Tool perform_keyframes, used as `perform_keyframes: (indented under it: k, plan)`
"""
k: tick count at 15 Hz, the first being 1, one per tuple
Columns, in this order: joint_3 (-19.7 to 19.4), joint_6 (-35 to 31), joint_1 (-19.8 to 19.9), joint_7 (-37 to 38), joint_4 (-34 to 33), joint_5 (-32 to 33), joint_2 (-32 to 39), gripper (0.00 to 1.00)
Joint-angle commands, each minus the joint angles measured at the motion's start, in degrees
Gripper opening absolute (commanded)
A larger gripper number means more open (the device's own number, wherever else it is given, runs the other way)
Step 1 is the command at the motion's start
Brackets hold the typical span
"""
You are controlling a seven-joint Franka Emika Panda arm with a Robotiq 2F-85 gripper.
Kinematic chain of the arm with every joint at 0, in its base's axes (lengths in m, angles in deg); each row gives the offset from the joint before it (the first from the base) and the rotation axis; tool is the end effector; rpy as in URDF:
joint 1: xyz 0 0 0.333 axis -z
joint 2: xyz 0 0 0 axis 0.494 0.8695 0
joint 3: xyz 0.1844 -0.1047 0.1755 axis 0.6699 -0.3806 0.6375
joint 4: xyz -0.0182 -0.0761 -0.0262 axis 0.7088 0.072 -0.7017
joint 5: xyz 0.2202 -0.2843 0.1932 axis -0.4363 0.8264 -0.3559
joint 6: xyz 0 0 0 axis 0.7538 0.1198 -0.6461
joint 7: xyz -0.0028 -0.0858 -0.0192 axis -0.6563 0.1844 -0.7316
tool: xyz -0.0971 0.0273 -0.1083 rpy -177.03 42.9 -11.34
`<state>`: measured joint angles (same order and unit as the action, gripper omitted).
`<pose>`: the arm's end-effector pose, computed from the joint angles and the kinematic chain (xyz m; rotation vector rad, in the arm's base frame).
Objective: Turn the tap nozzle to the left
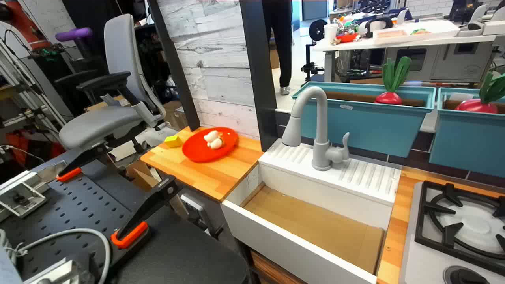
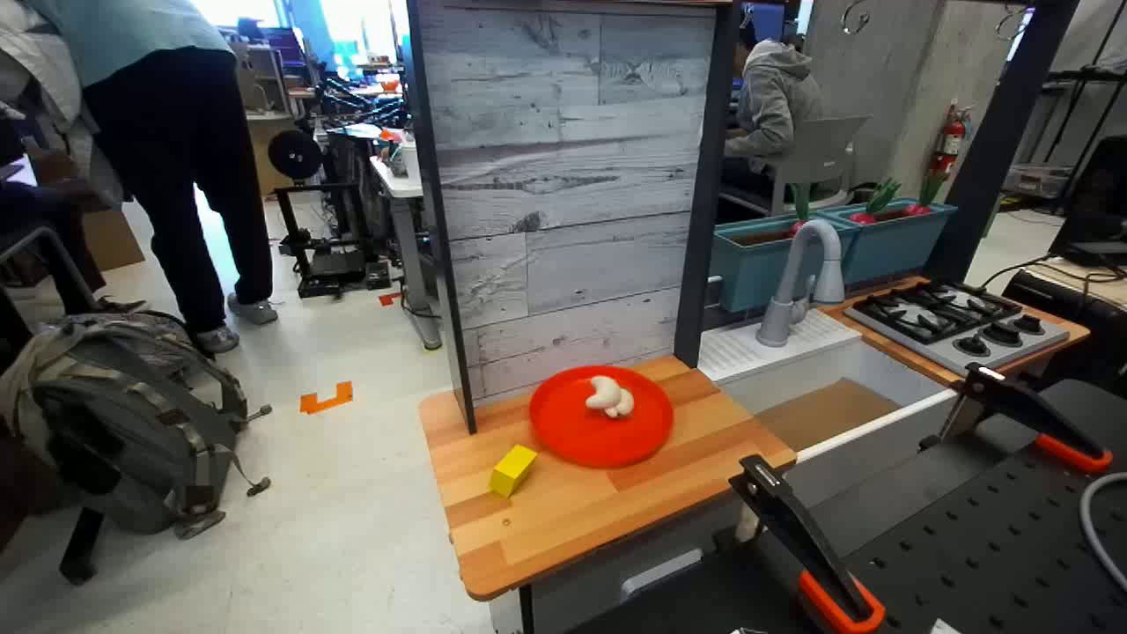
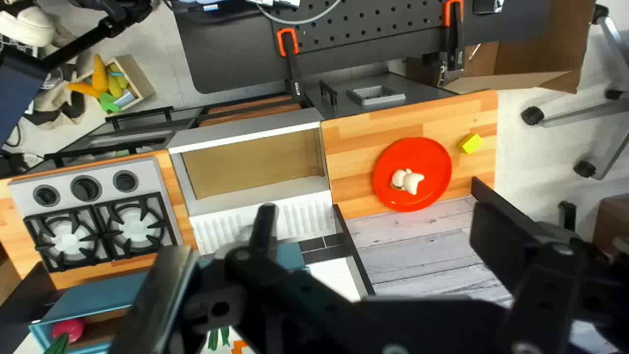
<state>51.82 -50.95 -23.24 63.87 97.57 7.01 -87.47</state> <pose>0.3740 -0.1488 0.5047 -3.0377 0.1769 -0.0861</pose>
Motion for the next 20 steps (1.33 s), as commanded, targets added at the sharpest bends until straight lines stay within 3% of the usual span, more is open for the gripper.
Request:
perform_keyframes:
  k: [1, 9, 15, 20]
  plan:
    - [0.4, 0.08, 0.58, -0.29, -0.19, -0.28, 0.14, 1.0]
    - [0.22, -0.75, 0.56, -0.6, -0.28, 0.05, 1.07, 1.0]
    - [-0.28, -9.91, 0.05, -1.47, -0.96, -0.4, 11.72, 1.0]
    - [-0.54, -19.79, 0.18, -3.6, -3.12, -1.5, 26.12, 1.0]
